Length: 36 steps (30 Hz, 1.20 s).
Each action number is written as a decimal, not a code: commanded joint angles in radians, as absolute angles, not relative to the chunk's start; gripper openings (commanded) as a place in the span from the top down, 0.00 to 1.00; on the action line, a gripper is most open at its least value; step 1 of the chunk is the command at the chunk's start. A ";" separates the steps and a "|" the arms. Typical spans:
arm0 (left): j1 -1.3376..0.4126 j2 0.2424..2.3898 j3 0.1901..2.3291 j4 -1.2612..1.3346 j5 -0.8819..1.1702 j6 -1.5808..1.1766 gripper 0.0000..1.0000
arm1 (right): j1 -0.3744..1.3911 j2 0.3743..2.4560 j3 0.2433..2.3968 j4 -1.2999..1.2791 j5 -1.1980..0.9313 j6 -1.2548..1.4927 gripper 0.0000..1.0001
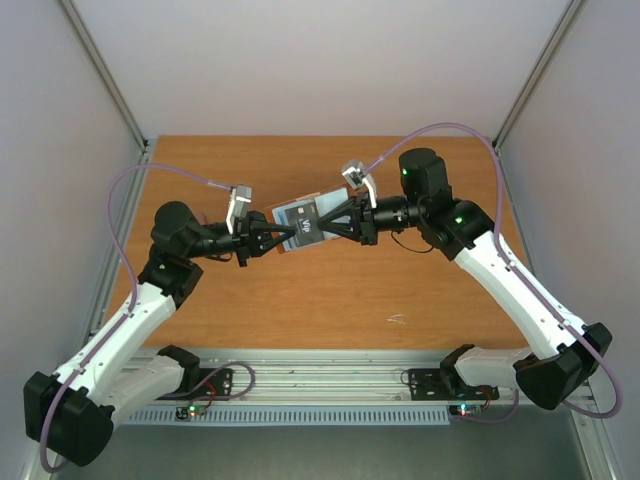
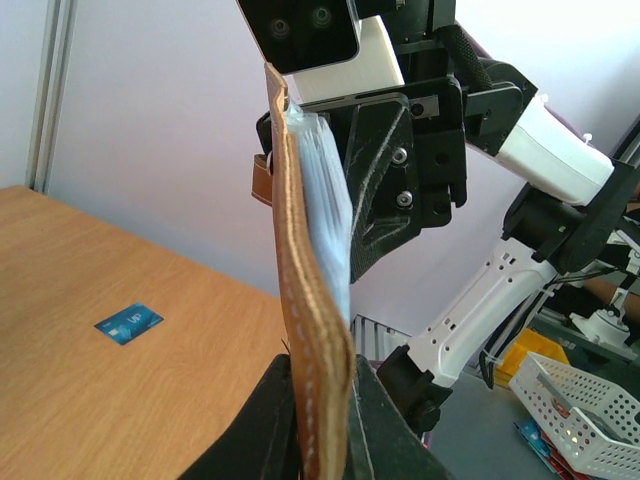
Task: Take the credit cards out of the card holder
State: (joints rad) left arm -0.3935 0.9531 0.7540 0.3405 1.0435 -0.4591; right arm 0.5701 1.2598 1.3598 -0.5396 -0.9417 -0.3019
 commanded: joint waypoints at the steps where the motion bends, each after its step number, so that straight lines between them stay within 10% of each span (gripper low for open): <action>1: -0.396 0.934 0.758 0.387 1.055 -0.437 1.00 | 0.571 1.261 1.329 -0.475 -0.971 -0.263 0.90; 30: -0.396 0.936 0.765 0.362 1.037 -0.431 0.82 | 0.525 1.191 1.380 -0.643 -0.948 -0.385 0.99; 36: -0.396 0.939 0.774 0.323 1.019 -0.419 1.00 | 0.523 1.185 1.388 -0.669 -0.941 -0.402 0.99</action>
